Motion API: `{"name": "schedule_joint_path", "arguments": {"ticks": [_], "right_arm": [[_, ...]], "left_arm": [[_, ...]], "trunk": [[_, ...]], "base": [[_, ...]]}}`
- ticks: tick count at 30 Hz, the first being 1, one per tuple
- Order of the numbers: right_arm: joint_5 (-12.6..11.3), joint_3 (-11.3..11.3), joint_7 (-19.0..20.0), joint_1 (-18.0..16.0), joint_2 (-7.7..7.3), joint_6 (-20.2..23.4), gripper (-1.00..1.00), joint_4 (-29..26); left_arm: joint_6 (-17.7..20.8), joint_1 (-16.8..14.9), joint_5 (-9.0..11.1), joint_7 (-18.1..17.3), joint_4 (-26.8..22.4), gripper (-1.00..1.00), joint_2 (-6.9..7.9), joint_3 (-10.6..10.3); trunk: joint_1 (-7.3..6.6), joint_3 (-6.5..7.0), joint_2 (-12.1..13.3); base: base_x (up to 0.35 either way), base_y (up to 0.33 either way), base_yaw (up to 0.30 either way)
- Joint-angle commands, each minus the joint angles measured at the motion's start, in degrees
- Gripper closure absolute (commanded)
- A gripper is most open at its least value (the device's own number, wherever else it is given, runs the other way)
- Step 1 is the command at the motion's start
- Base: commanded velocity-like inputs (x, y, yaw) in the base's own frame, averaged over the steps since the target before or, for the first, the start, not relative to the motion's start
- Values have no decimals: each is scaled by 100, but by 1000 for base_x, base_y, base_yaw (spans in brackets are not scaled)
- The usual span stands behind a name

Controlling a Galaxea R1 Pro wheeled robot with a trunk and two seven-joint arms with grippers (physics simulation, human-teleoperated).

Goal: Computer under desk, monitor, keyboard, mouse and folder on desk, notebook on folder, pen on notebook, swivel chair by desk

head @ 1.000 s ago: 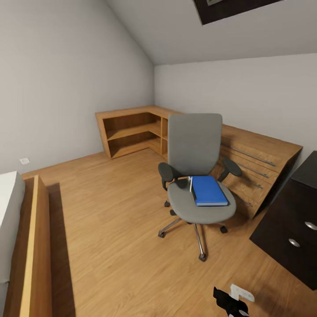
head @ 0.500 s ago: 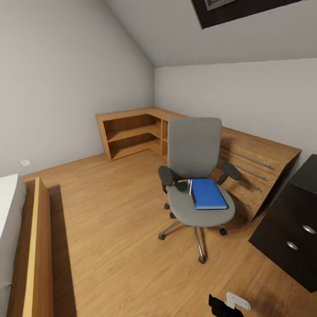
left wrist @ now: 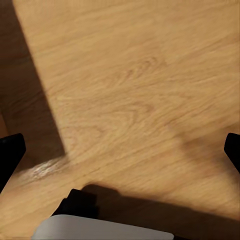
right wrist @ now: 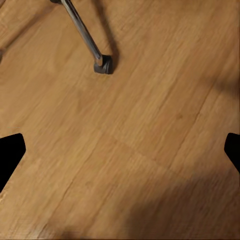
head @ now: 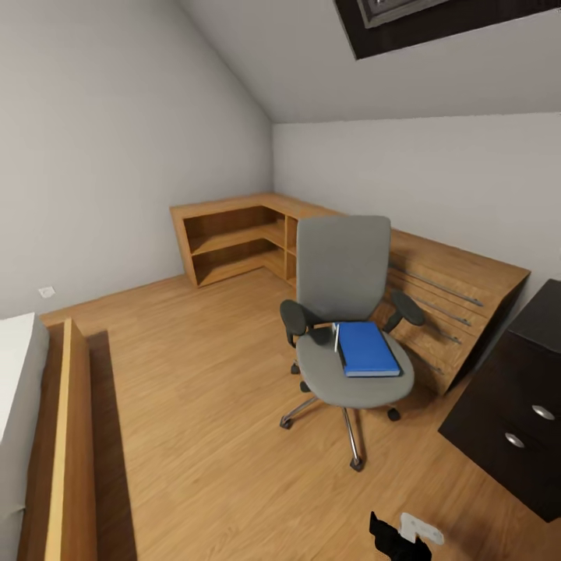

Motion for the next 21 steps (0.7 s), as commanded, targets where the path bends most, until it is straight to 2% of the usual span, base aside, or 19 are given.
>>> {"name": "schedule_joint_path", "arguments": {"ticks": [1,5,13,21], "right_arm": [[9,-23,-8,-6,6,-137,-100,13],[5,-24,-8,-6,22,-499,-100,15],[7,-24,-8,2,29,-668,-100,16],[10,-24,-8,3,23,-702,-100,16]], "left_arm": [[-10,1,24,-2,-3,-100,-1,11],[-4,1,26,-5,4,-100,-4,11],[-28,1,24,-13,18,-100,0,11],[-62,1,27,-16,21,-100,-8,4]], "trunk": [[-23,22,40],[-111,125,200],[-287,340,521],[-287,388,521]], "base": [[0,0,0],[0,0,0],[0,0,0],[0,0,-61]]}}
